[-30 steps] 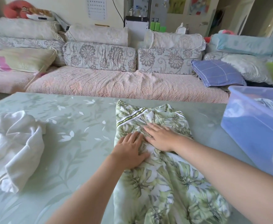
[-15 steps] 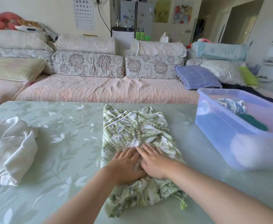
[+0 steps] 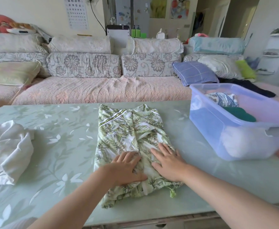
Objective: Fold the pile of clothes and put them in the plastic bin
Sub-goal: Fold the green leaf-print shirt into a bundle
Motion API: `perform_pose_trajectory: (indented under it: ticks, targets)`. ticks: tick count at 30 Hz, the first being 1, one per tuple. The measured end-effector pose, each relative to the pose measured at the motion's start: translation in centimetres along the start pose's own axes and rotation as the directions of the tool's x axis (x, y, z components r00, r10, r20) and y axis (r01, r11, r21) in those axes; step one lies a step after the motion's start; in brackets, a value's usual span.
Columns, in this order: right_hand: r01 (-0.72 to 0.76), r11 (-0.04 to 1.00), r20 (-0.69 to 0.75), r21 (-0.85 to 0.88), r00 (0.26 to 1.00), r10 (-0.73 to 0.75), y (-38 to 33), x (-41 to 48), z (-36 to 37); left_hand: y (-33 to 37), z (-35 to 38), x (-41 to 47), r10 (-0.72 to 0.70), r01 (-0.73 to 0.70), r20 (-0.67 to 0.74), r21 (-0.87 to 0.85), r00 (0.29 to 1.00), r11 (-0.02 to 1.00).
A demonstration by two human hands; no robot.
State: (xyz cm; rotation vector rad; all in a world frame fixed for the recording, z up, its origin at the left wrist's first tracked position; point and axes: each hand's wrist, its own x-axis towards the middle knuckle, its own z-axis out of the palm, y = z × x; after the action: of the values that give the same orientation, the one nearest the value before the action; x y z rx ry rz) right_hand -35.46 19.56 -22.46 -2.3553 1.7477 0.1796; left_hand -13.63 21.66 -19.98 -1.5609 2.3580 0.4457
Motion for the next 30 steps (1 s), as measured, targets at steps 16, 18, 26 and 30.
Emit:
perform_pose_trajectory:
  ticks: [16,18,26,30]
  targets:
    - [-0.326,0.837,-0.065,0.439,0.918,0.391,1.6,-1.6,-2.8,2.8,1.1,3.0,0.032,-0.02,-0.13,0.086,0.991,0.996]
    - [-0.334,0.807,-0.037,0.487,0.915,0.401,0.8,-1.6,-3.2,2.7,1.0,3.0,0.048,-0.04,-0.146,0.057,0.988,0.998]
    - [-0.07,0.732,-0.246,0.678,0.916,0.316,-3.4,-1.1,-6.3,0.4,-4.1,0.8,-0.069,-0.11,-0.346,-0.471,0.936,0.875]
    - [0.207,0.672,-0.336,0.711,0.94,0.066,-7.6,-1.0,-7.2,-2.0,-5.9,0.2,-0.283,-0.116,-0.33,-0.81,0.9,0.575]
